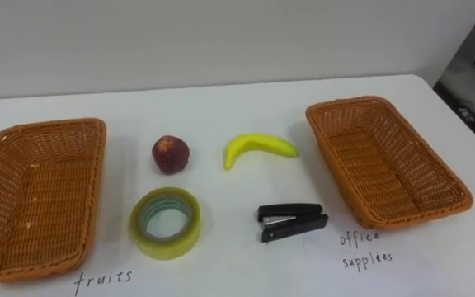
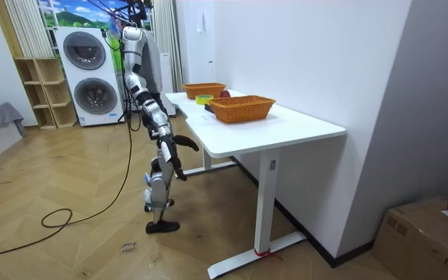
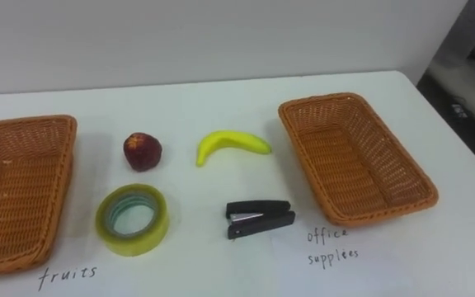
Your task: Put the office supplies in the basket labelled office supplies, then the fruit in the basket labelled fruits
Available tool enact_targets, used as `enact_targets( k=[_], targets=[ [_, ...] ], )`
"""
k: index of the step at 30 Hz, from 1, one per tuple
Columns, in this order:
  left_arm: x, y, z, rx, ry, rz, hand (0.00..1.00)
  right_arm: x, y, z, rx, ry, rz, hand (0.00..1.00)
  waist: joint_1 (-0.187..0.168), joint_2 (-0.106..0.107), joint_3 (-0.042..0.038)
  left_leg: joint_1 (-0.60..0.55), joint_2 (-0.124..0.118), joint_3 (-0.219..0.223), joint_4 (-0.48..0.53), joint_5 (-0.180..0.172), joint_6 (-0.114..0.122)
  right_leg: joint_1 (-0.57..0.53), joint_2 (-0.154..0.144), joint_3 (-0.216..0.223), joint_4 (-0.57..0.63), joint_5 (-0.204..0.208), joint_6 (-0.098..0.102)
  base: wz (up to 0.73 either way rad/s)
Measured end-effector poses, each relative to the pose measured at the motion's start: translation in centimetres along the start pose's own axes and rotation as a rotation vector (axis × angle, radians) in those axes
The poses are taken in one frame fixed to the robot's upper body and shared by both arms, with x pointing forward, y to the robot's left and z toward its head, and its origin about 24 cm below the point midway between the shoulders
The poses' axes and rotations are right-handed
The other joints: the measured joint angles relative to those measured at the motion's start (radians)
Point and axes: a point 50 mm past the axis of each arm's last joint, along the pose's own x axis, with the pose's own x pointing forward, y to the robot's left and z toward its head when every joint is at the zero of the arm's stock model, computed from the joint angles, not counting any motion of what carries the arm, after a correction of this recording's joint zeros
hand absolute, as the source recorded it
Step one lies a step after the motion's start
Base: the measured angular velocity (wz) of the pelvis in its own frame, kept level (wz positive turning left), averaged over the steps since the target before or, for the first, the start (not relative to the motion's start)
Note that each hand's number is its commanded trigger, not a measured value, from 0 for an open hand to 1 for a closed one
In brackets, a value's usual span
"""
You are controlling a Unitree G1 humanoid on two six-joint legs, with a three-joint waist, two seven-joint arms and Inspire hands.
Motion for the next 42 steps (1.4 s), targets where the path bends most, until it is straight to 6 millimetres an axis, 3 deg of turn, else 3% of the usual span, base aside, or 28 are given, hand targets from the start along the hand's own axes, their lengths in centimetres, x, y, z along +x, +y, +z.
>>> enact_targets(
  k=[10, 21, 32, 42],
  targets=[
    [-0.1, 0.4, -1.0, 0.008, 0.022, 0.009, 0.0, -0.5, 0.0, 3.2, 0.112, -0.131, -0.191, 0.0, -0.002, -0.003, -0.0017, -0.002, -0.001, 0.007, -0.003, 0.0, 0.0, -0.003, 0.0, 0.003, -0.003, 0.0, 0.0, 0.0],
    [-0.1, 0.5, -0.1, 0.004, -0.019, 0.01, 0.0, -3.0, 2.8, 7.9, 0.163, -0.333, -0.207, 0.0, -0.01, 0.001, -0.0033, -0.021, -0.001, 0.016, -0.002, 0.001, 0.001, -0.028, 0.001, 0.017, 0.013, 0.0, 0.001, -0.04],
    [-0.1, 0.3, -0.3, 0.018, -0.005, 0.002, 0.0, -7.3, 6.0, 14.8, 0.184, -0.752, -0.163, 0.0, 0.002, -0.021, 0.001, -0.036, -0.002, 0.017, -0.002, 0.001, 0.001, -0.049, 0.002, 0.018, 0.012, -0.001, 0.002, 0.0],
    [0.0, 0.6, 0.1, 0.093, -0.026, 0.006, 0.0, -11.3, 7.9, 17.1, 0.208, -0.965, -0.019, 0.0, 0.006, -0.034, 0.004, -0.035, -0.002, 0.016, 0.0, 0.001, 0.001, -0.049, -0.001, 0.011, 0.013, -0.001, 0.002, 0.0]
  ],
)
